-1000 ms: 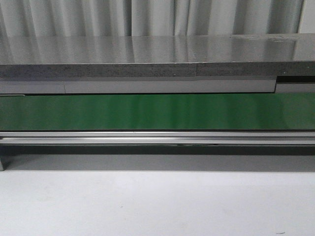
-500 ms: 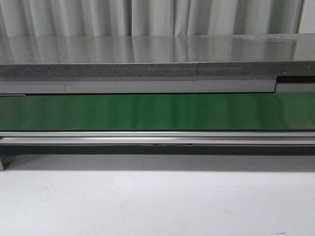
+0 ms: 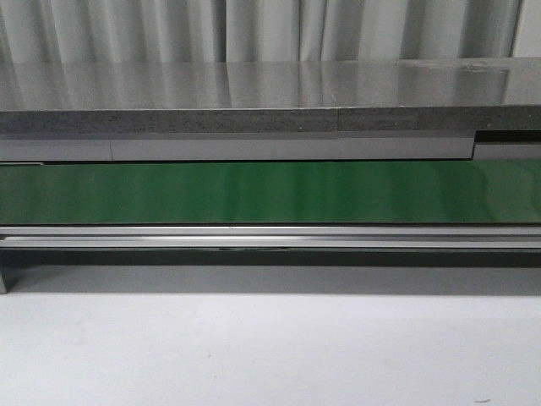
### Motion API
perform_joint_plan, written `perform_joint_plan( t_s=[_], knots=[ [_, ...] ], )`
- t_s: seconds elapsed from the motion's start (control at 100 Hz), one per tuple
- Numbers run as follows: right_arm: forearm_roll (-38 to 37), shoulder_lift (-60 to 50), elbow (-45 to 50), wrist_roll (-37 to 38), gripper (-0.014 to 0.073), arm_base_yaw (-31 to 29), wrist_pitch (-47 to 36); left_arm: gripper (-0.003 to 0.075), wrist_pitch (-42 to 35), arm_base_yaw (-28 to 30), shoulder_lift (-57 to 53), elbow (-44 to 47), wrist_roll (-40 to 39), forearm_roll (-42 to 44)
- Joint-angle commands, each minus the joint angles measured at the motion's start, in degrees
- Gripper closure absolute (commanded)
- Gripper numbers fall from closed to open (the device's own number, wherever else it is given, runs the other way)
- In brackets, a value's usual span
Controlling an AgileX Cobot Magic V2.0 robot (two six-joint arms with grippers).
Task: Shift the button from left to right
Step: 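Lift the button with the left gripper and place it on the belt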
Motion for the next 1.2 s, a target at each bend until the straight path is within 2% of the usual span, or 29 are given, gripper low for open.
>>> perform_joint_plan(
  t_s=[0.0, 0.19, 0.38, 0.64, 0.84, 0.98, 1.05, 1.19],
  knots=[
    [-0.57, -0.98, -0.03, 0.03, 0.0662, -0.1, -4.88, 0.0715, -0.83, 0.03, -5.42, -1.57, -0.07, -0.38],
    [-0.57, -0.98, -0.03, 0.03, 0.0662, -0.1, -4.88, 0.0715, -0.84, -0.35, -12.52, -1.57, -0.07, -1.93],
    [-0.57, -0.98, -0.03, 0.03, 0.0662, -0.1, -4.88, 0.0715, -0.84, -3.5, -17.77, -1.57, 0.03, -4.85],
    [-0.57, -0.98, -0.03, 0.03, 0.0662, -0.1, -4.88, 0.0715, -0.03, -10.03, -17.3, -1.57, 2.69, -8.59],
    [-0.57, -0.98, -0.03, 0.03, 0.0662, -0.1, -4.88, 0.0709, -0.19, -12.15, -15.38, -1.57, 2.69, -10.19],
    [-0.57, -0.98, -0.03, 0.03, 0.0662, -0.1, -4.88, 0.0612, 0.64, -12.15, -14.2, -1.57, 2.69, -11.76],
    [-0.57, -0.98, -0.03, 0.03, 0.0662, -0.1, -4.88, 0.0526, 1.3, -12.15, -13.71, -1.57, 2.97, -11.89],
    [-0.57, -0.98, -0.03, 0.03, 0.0662, -0.1, -4.88, 0.03, 1.94, -12.15, -13.47, -1.57, 4.0, -11.89]
  ],
)
